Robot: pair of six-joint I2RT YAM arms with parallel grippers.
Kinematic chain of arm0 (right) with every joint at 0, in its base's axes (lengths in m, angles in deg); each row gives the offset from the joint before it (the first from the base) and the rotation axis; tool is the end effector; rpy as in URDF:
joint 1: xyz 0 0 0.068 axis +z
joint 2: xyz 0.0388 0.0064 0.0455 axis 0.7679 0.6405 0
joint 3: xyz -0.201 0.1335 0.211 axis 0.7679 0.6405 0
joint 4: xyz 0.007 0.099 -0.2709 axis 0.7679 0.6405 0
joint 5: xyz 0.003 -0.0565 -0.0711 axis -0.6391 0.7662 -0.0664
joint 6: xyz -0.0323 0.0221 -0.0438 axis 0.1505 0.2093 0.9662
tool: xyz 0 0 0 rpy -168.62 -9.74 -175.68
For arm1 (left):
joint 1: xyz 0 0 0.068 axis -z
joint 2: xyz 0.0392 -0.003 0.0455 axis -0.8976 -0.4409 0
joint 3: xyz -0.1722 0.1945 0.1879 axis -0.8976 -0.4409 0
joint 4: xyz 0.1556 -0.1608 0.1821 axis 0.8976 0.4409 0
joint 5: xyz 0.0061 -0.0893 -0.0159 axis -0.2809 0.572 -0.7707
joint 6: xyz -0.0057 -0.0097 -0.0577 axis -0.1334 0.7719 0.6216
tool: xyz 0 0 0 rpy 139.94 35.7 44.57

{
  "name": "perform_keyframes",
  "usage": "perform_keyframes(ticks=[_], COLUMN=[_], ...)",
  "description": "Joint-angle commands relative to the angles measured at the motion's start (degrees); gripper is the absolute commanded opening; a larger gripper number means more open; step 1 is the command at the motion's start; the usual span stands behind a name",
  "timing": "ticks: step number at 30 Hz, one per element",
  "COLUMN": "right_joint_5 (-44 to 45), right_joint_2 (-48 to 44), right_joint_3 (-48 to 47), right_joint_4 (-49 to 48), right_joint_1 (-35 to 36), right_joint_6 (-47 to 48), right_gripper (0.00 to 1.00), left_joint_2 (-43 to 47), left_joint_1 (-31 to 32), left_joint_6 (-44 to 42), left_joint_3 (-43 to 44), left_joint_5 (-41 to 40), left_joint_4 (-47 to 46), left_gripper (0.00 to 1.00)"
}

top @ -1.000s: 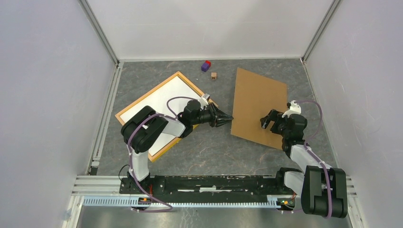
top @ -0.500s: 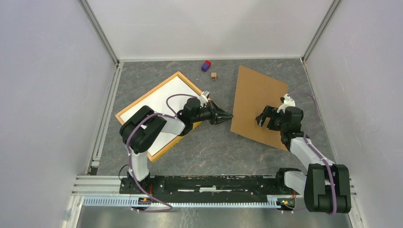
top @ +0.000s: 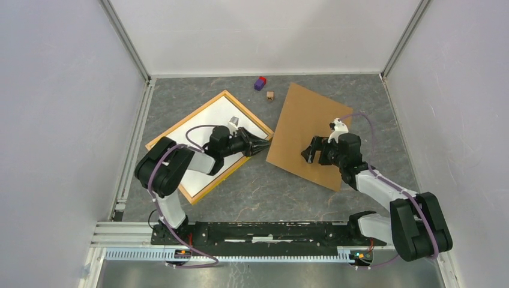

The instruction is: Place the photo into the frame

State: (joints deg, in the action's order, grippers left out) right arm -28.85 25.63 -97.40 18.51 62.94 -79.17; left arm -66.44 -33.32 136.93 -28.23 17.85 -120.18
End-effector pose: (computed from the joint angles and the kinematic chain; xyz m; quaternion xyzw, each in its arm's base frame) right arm 0.2262 0.0620 0.1885 0.0198 0.8734 0.2511 0.4167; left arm 0.3021 -0.2034 0.1643 -0.2022 0.7509 -0.6124 0.1419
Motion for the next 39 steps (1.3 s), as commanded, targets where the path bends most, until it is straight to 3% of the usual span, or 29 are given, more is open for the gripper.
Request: perform_keyframes(ticks=[1, 5, 7, 11, 15, 21, 26, 31, 39], right_joint_5=[-4.44, -3.63, -3.43, -3.43, -3.44, -2.52, 8.80, 19.57, 14.53], right_joint_2=[4.51, 7.00, 8.49, 10.67, 11.27, 8.13, 1.30, -3.45, -1.05], right_joint_3=[-0.01, -0.88, -1.43, -2.02, -2.14, -4.42, -10.39, -12.78, -6.77], right_joint_4=[7.93, 6.85, 6.82, 6.26, 5.94, 10.58, 22.54, 29.57, 25.11], right_joint_1=[4.55, 5.97, 6.19, 6.62, 6.86, 6.90, 6.77, 4.86, -5.15], right_joint_6=[-5.88, -6.06, -5.72, -5.72, -5.64, -2.87, 2.78, 5.51, 7.57], right_gripper=[0.98, 0.98, 0.98, 0.98, 0.98, 0.98, 0.98, 0.98, 0.98], left_joint_2=[3.85, 3.10, 4.07, 6.79, 10.28, 10.58, 4.51, -1.00, -7.66], left_joint_1=[-2.01, -4.91, -6.44, -7.50, -7.56, -6.80, -4.35, -2.65, -1.21], left_joint_6=[-0.55, -0.52, -3.32, -15.90, -27.96, -39.85, -42.83, -44.28, -47.67], left_joint_3=[-1.20, -3.65, -4.01, 0.06, 5.72, 14.93, 24.55, 30.88, 38.33], left_joint_5=[4.12, 5.53, 5.40, 5.41, 0.49, -5.89, -6.09, -9.18, -11.88], left_joint_4=[-7.74, -8.75, -4.79, 14.22, 32.54, 47.47, 52.13, 56.03, 60.29], left_gripper=[0.19, 0.19, 0.20, 0.30, 0.38, 0.56, 0.67, 0.70, 0.72])
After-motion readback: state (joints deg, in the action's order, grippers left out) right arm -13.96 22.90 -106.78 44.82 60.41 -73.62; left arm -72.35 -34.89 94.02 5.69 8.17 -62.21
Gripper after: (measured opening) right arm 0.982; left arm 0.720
